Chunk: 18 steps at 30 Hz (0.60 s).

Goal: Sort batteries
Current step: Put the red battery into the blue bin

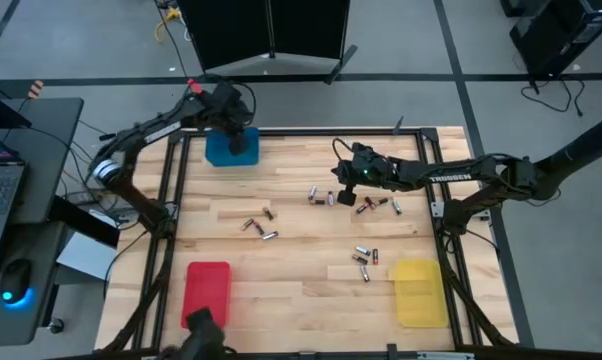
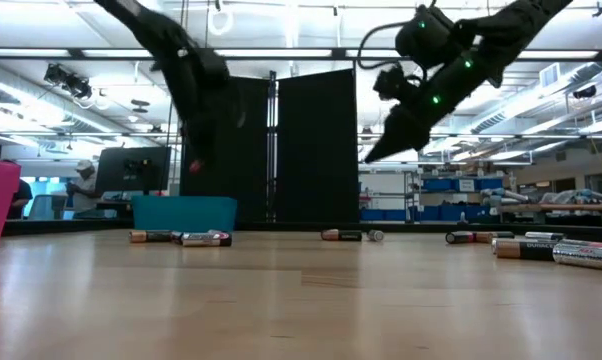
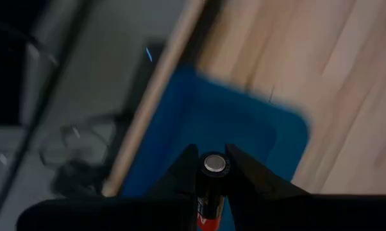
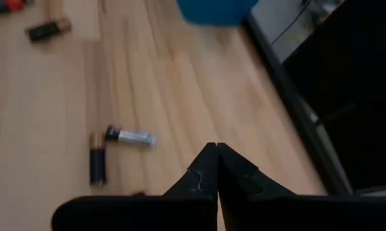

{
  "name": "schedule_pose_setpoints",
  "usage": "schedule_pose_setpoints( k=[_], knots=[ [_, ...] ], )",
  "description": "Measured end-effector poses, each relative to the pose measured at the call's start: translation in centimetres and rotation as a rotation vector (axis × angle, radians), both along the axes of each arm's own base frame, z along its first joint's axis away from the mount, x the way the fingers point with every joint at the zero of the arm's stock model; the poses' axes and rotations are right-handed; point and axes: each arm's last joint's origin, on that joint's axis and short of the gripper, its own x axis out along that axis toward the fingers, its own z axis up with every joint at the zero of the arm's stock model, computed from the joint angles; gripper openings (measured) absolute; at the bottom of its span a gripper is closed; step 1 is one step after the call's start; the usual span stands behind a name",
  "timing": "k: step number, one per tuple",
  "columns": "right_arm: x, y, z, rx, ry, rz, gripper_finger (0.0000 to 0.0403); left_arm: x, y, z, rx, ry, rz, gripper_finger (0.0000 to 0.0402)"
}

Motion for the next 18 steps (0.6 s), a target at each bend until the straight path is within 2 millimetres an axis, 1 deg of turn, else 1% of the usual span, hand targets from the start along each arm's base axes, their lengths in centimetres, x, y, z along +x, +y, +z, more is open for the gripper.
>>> schedule_pose_setpoints(
  k=[3, 8, 13, 18],
  knots=[
    [-0.3, 0.1, -0.5, 0.007, 0.014, -0.002, 0.0008, 0.5, 1.5, -2.1, -0.047, 0.090, -0.021, 0.0055],
    [-0.3, 0.1, -0.6, 0.013, 0.013, -0.006, 0.0008, 1.2, 3.7, -4.5, -0.151, 0.205, -0.019, 0.0055],
    [-0.3, 0.1, -0.6, 0.027, -0.003, -0.019, 0.0008, 2.0, 4.9, -5.9, -0.206, 0.247, -0.020, 0.0055],
    [-0.2, 0.4, -0.6, 0.038, -0.011, -0.018, 0.0008, 2.4, 5.2, -6.4, -0.217, 0.253, -0.016, 0.0055]
  ],
)
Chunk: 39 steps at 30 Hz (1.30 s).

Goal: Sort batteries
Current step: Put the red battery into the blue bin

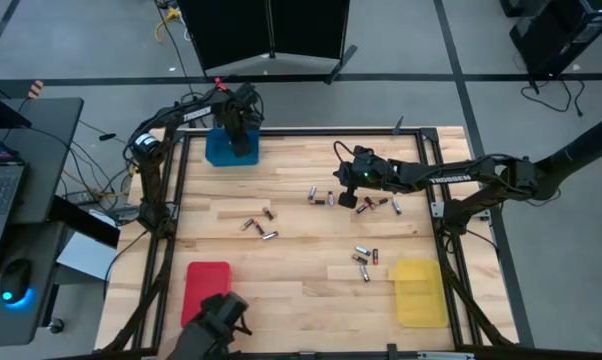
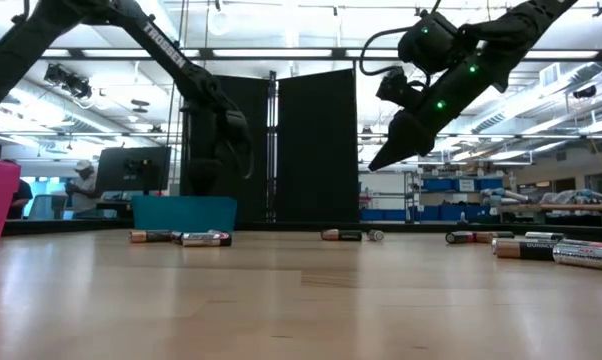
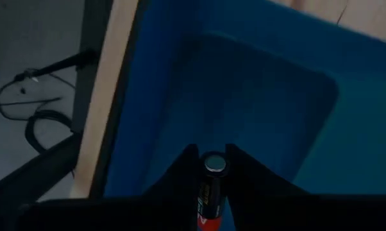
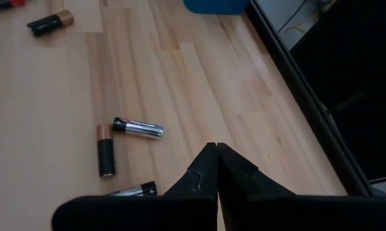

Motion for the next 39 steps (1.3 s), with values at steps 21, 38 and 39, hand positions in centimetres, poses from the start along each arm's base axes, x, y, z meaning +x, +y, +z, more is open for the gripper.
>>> schedule_pose_setpoints(
  k=[21, 38, 39],
  knots=[
    [0.51, 0.66, 0.39, 0.006, -0.061, 0.011, 0.0008, 0.23, 0.08, -0.60, -0.014, -0.040, 0.178, 0.0055],
    [0.51, 0.64, 0.39, -0.004, -0.056, 0.016, 0.0008, 0.05, -0.54, -0.68, -0.067, -0.027, 0.418, 0.0055],
    [0.52, 0.64, 0.41, -0.008, -0.056, 0.018, 0.0008, 0.09, -0.56, -0.68, -0.068, -0.029, 0.425, 0.0055]
  ],
)
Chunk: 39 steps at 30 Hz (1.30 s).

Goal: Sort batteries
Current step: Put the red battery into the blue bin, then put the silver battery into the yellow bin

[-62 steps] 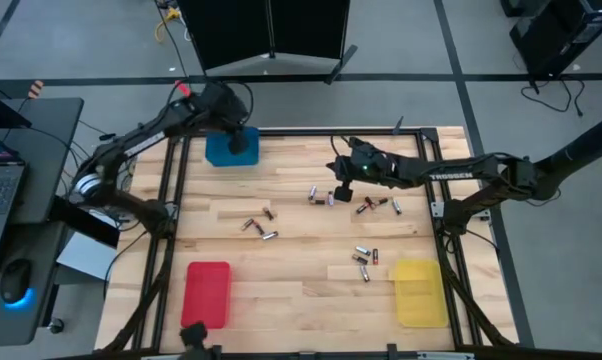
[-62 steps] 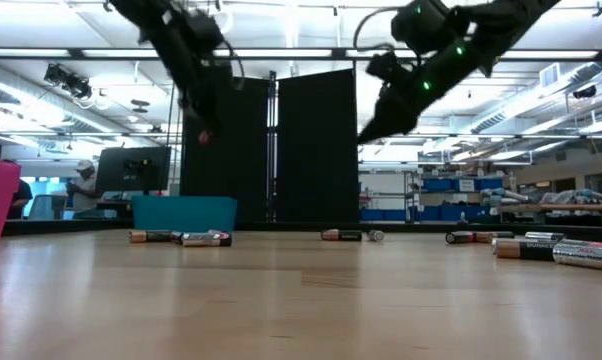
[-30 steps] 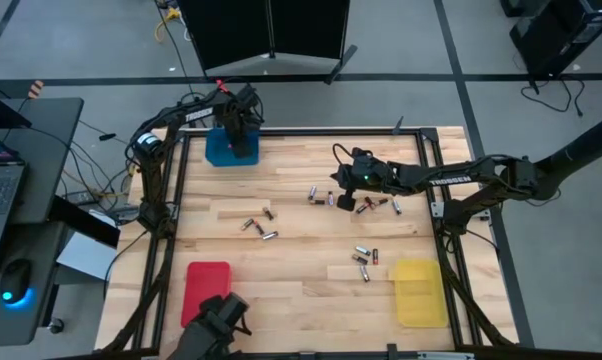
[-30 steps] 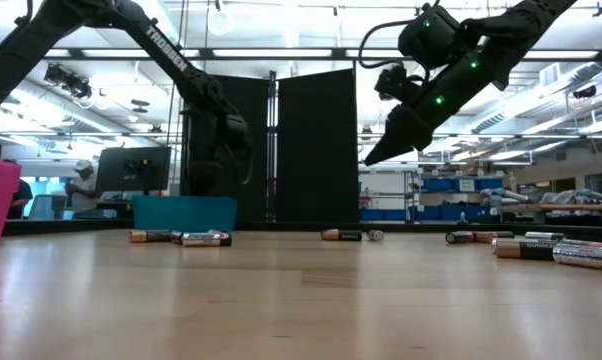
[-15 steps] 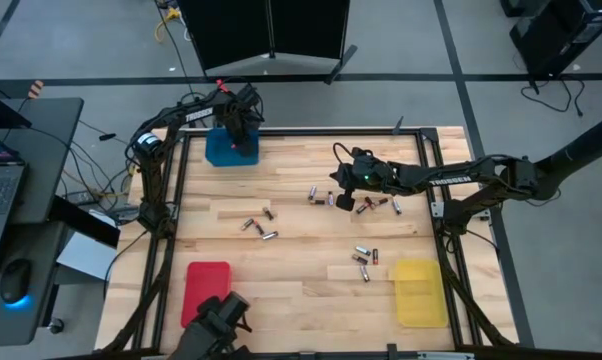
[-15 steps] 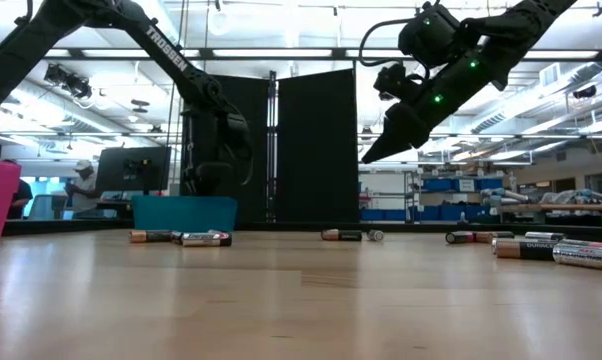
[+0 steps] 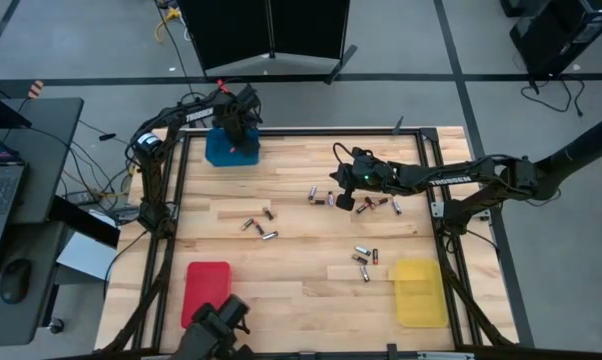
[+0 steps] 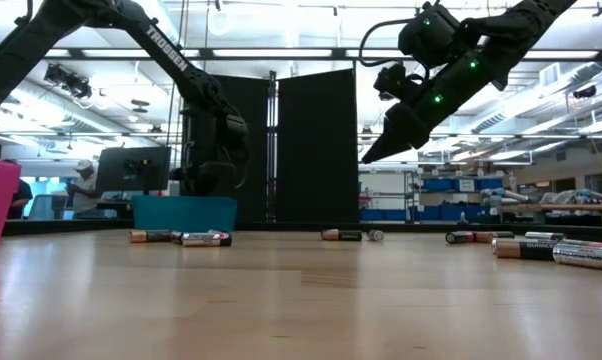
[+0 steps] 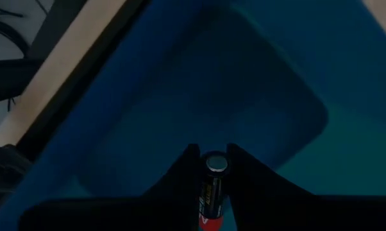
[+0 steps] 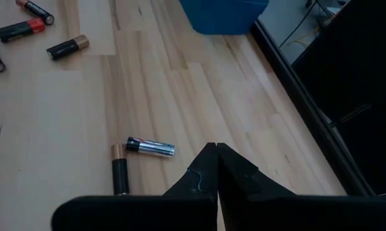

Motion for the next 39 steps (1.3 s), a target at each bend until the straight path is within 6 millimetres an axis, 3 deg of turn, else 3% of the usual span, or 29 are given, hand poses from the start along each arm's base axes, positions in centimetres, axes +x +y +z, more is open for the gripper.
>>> schedule_pose_setpoints(
  k=[9, 19, 25, 31, 39],
  knots=[
    [0.1, 0.0, 0.1, -0.005, -0.007, 0.001, 0.0011, 0.4, -0.3, 0.0, 0.001, -0.007, -0.009, 0.0094],
    [0.1, 0.0, 0.2, -0.006, -0.023, -0.001, 0.0019, 0.4, -0.3, 0.2, 0.021, 0.008, -0.005, 0.0090],
    [0.5, -0.2, 0.9, -0.027, -0.104, -0.002, 0.0017, 0.8, -1.3, 4.2, 0.198, -0.077, -0.027, 0.0085],
    [0.4, 0.0, 0.5, 0.041, -0.155, 0.022, 0.0010, 2.1, -4.7, 7.7, 0.454, -0.347, -0.094, 0.0055],
    [-0.7, 1.0, -1.8, 0.203, -0.250, 0.066, 0.0012, 3.2, -12.3, 6.6, 0.561, -0.685, -0.296, 0.0030]
  ],
)
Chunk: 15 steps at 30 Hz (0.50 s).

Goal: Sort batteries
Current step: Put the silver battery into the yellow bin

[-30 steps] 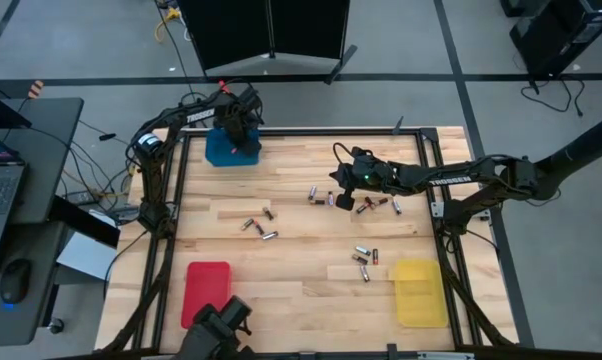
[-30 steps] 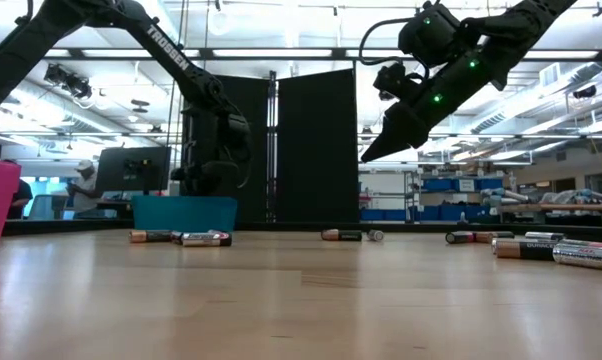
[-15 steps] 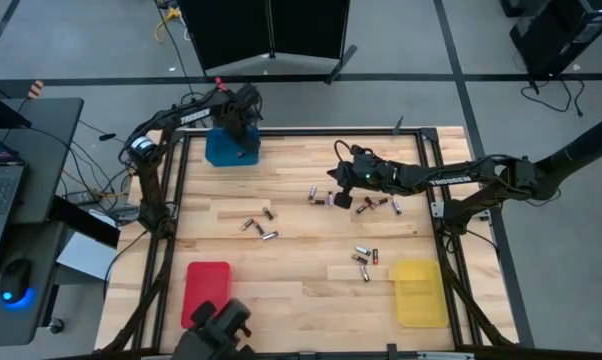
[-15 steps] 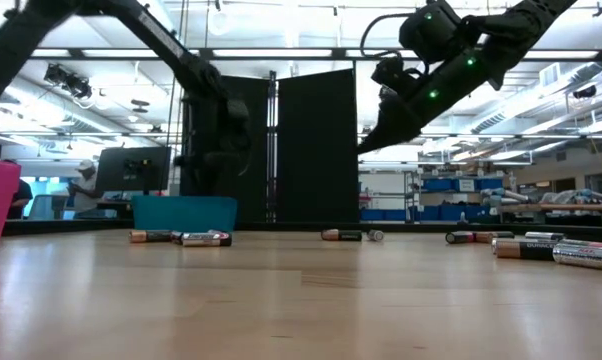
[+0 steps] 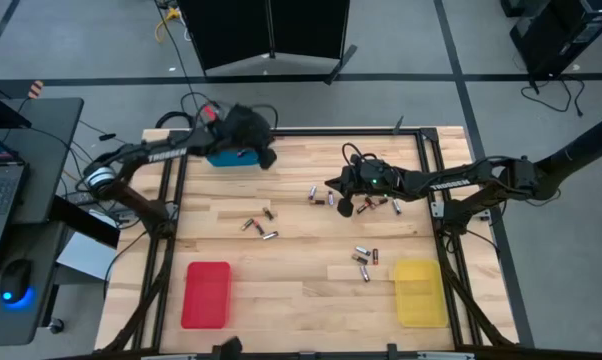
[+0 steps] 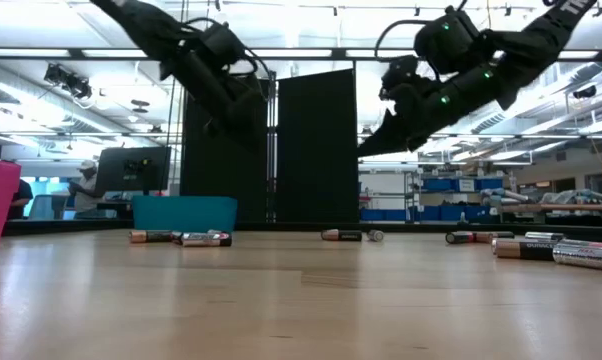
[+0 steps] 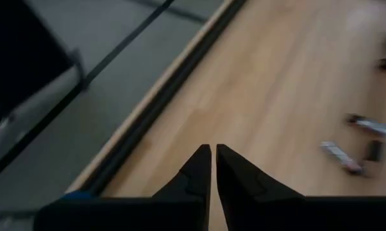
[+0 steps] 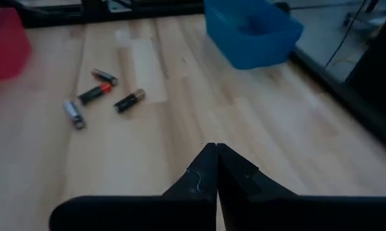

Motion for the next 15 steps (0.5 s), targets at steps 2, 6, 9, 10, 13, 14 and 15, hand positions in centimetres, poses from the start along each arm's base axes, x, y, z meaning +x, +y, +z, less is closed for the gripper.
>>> schedule_pose_setpoints(
  k=[2, 6, 9, 10, 13, 14, 15],
  knots=[
    [-0.2, 0.4, -0.4, 0.030, -0.021, -0.002, 0.0014, 0.1, -1.7, -0.6, 0.028, -0.045, -0.048, 0.0030],
    [-0.3, 1.4, -0.8, 0.087, -0.044, 0.008, 0.0014, 0.3, -4.6, -2.2, 0.055, -0.127, -0.161, 0.0030],
    [-0.1, 2.4, -0.6, 0.096, -0.065, 0.036, 0.0015, 0.5, -6.4, -3.4, 0.047, -0.220, -0.289, 0.0030],
    [0.0, 2.7, -0.6, 0.093, -0.064, 0.041, 0.0016, 0.5, -6.9, -3.7, 0.047, -0.254, -0.325, 0.0030],
    [0.0, 3.4, -0.7, 0.093, -0.060, 0.060, 0.0016, 0.3, -8.4, -4.6, 0.050, -0.341, -0.397, 0.0030],
    [0.1, 3.6, -0.7, 0.098, -0.058, 0.066, 0.0016, 0.1, -8.9, -4.8, 0.054, -0.366, -0.419, 0.0030],
    [0.1, 3.8, -0.7, 0.110, -0.051, 0.066, 0.0015, 0.0, -9.2, -5.0, 0.064, -0.392, -0.437, 0.0030]
  ],
)
